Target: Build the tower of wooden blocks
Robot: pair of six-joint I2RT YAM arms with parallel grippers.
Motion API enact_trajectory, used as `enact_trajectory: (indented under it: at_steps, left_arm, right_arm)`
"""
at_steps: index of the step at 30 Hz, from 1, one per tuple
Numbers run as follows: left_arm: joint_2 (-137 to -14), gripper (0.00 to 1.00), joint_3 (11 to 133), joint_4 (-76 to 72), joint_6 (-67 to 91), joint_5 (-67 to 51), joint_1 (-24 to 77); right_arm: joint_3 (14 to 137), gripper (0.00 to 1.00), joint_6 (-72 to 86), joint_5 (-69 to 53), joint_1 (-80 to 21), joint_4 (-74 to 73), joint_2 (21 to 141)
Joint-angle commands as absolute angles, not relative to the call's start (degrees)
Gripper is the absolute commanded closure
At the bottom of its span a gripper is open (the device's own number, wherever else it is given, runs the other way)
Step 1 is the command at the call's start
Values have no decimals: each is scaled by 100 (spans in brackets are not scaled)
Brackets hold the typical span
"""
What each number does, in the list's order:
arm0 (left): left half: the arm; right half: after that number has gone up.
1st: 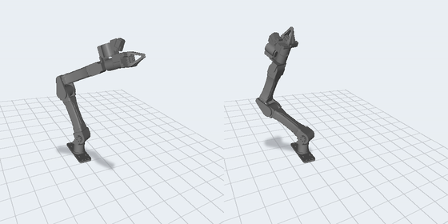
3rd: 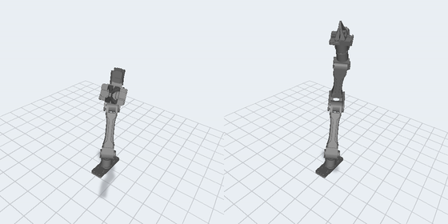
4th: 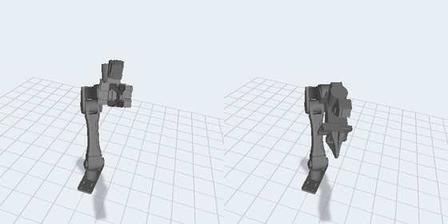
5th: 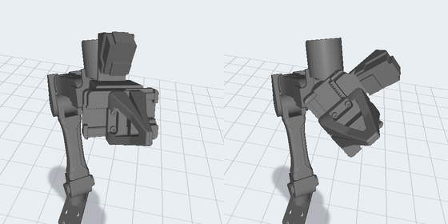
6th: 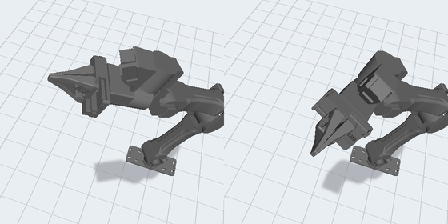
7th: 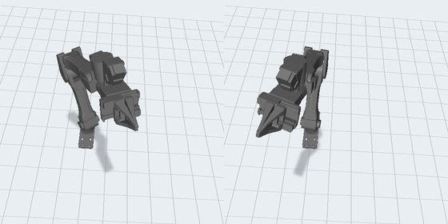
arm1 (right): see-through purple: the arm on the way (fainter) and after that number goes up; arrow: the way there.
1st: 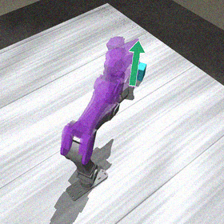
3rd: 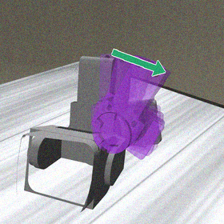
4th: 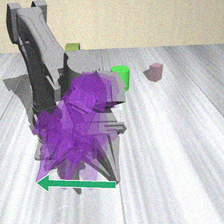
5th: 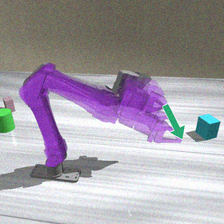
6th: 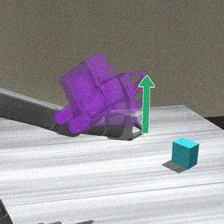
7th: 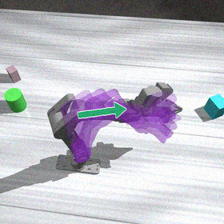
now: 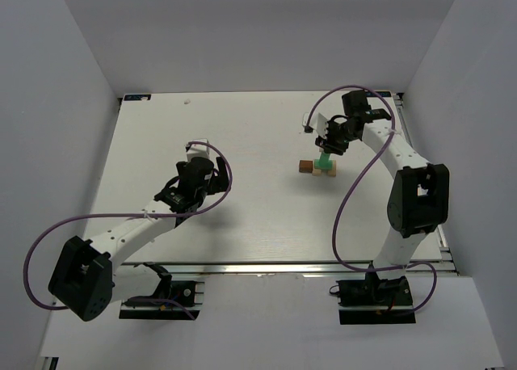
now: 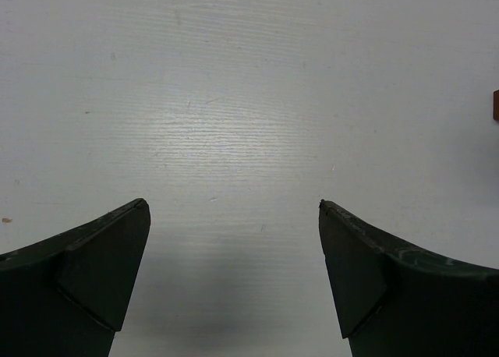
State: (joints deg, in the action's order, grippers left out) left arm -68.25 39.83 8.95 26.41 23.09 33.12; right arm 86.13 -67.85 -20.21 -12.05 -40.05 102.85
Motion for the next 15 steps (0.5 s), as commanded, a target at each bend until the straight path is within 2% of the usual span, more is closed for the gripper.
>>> enact_trajectory:
  at_steps: [1,15]
  left_arm:
    - [-6864,2,4061,835,2628,2303,3313]
    - [-6882,2,4078,826,2619,2285,3313]
  right_arm:
    - [8631,71,-6715,-2030,-1178,-3859,10406]
    - [8640,71,-6688,-2021,-1186,-3841,10459]
